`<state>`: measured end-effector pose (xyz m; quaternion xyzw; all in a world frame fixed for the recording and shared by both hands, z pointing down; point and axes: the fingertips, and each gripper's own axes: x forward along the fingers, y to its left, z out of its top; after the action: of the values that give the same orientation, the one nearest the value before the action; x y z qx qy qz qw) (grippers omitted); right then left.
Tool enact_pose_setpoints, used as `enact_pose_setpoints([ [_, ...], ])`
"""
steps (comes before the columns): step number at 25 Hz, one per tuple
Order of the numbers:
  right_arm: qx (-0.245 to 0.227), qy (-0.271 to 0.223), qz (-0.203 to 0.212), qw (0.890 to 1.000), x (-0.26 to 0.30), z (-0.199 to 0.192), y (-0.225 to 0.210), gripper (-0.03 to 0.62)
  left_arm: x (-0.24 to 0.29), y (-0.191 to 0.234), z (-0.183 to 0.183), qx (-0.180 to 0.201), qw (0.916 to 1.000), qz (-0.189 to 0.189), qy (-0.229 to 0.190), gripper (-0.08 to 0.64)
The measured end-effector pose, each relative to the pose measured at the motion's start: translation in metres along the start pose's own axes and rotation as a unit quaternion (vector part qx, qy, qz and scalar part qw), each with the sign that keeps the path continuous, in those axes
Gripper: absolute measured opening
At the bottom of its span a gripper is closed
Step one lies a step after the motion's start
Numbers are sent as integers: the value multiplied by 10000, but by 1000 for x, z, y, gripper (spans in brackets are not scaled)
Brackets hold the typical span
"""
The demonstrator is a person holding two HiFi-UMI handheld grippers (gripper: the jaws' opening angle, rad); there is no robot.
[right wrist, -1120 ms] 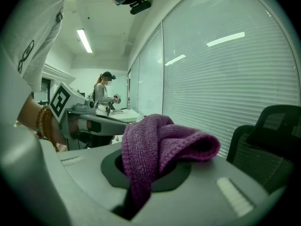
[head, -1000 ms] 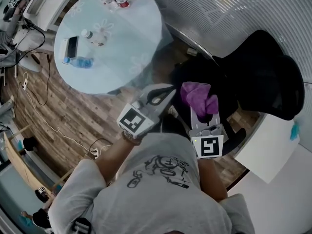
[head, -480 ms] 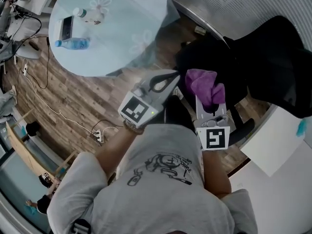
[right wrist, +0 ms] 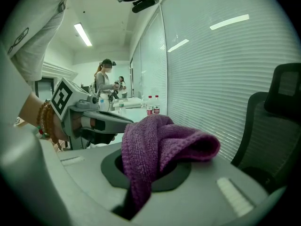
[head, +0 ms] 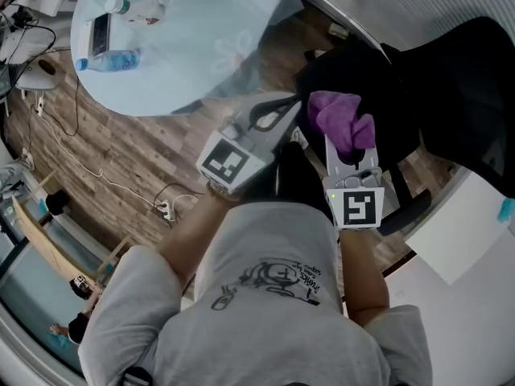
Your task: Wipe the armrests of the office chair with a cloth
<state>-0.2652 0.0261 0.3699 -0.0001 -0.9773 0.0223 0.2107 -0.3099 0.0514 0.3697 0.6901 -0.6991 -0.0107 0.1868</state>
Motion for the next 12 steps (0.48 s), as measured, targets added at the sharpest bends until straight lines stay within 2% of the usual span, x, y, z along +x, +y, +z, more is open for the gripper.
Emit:
enact_pose_setpoints([
  [12,-241,218,150,9994,52,-55,-8,31,19,28,-57,-72,9998,126,102,0],
])
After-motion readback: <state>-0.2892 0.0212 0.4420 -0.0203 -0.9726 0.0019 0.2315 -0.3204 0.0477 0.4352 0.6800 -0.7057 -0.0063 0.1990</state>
